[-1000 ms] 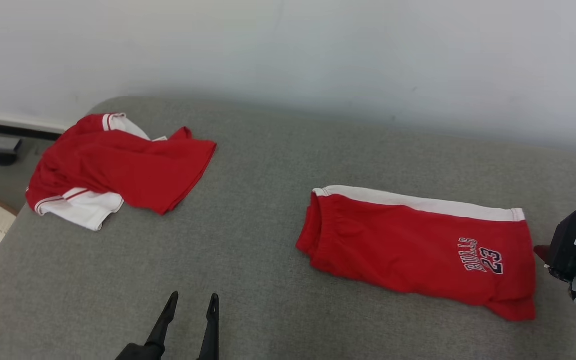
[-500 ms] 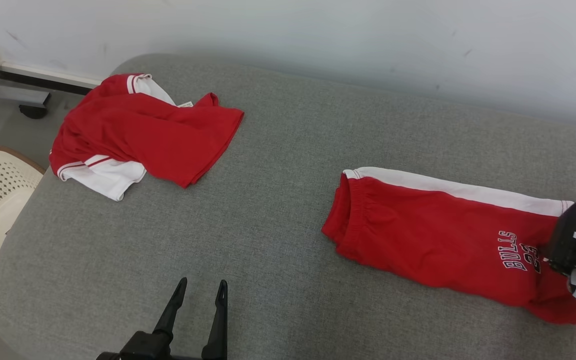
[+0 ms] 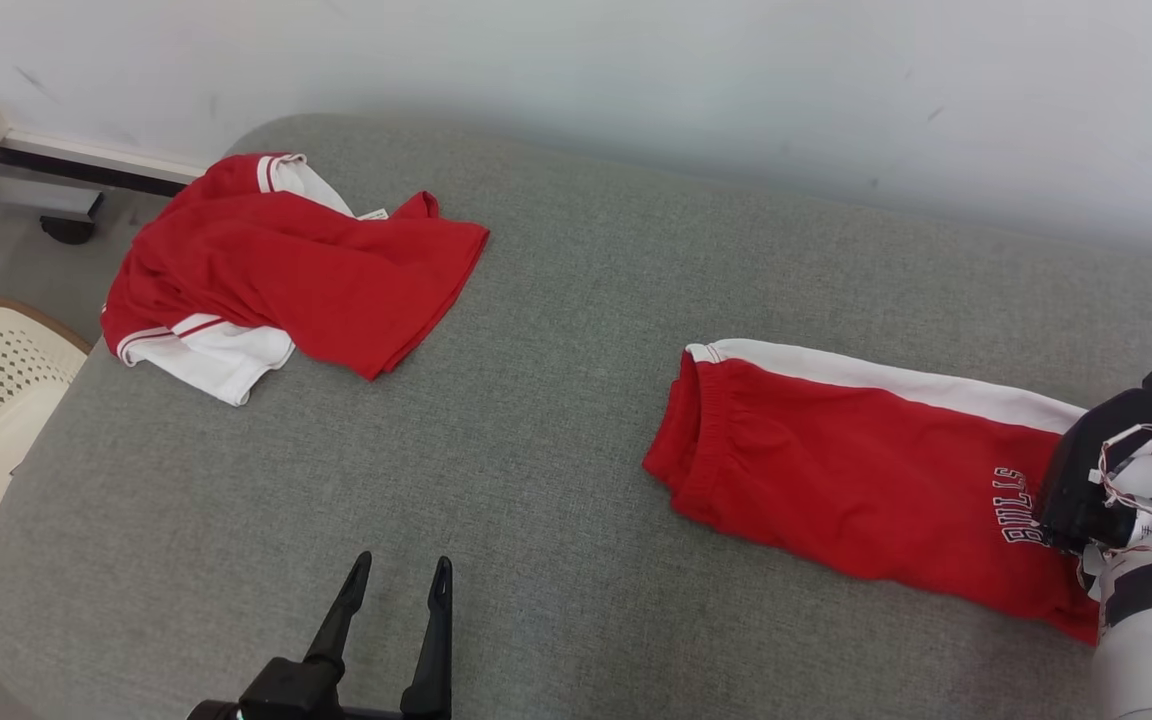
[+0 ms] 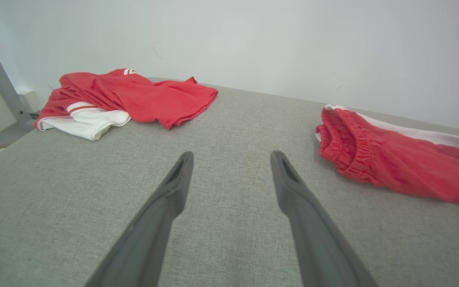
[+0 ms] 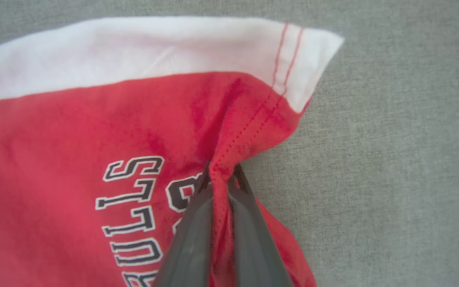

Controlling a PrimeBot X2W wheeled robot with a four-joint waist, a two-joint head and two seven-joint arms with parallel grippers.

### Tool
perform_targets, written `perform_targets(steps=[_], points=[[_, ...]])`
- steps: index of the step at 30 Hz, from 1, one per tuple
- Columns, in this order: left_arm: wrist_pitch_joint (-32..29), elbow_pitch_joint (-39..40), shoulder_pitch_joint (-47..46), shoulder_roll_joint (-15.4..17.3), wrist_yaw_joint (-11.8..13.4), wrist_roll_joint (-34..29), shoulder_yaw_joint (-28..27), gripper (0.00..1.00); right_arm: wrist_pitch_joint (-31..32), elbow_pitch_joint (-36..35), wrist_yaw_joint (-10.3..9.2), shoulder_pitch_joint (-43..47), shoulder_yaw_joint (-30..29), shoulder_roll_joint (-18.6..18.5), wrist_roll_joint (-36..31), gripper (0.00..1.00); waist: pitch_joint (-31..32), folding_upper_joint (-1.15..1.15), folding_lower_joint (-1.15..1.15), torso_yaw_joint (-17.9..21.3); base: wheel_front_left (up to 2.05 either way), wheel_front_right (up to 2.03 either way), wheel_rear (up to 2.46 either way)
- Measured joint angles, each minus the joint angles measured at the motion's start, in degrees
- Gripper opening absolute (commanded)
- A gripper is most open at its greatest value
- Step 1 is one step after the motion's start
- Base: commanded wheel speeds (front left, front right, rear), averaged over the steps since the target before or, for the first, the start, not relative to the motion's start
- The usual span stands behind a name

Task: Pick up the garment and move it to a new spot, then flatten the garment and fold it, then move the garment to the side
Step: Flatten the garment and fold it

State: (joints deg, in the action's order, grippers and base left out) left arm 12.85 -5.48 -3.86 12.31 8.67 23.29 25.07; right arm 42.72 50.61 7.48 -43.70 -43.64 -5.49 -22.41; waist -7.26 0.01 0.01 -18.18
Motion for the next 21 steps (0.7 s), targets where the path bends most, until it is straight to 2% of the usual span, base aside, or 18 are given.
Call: perform_targets(steps=[15,18,21], points=[[-0.9,-0.1,1.6,0.6,0.5,0.6,0.8,1.00,0.8,-11.7,-0.01,5.0,1.5,1.6,-0.5,0.00,4.7,0.00,0.00,0.7,0.00,0.00,0.00],[-1.2,0.1,2.1,0.8,0.7,0.7,1.0,1.00,1.8,-10.9,-0.01,4.3,1.1,2.1,6.3,0.00,5.9,0.00,0.00,0.5,0.00,0.00,0.00],[-1.3,0.3,2.8,1.1,0.9,0.9,1.1,1.00,2.2,-9.5,-0.01,2.9,4.0,2.5,12.0,0.00,6.9,-0.01,-0.01,-0.1,0.00,0.00,0.00]])
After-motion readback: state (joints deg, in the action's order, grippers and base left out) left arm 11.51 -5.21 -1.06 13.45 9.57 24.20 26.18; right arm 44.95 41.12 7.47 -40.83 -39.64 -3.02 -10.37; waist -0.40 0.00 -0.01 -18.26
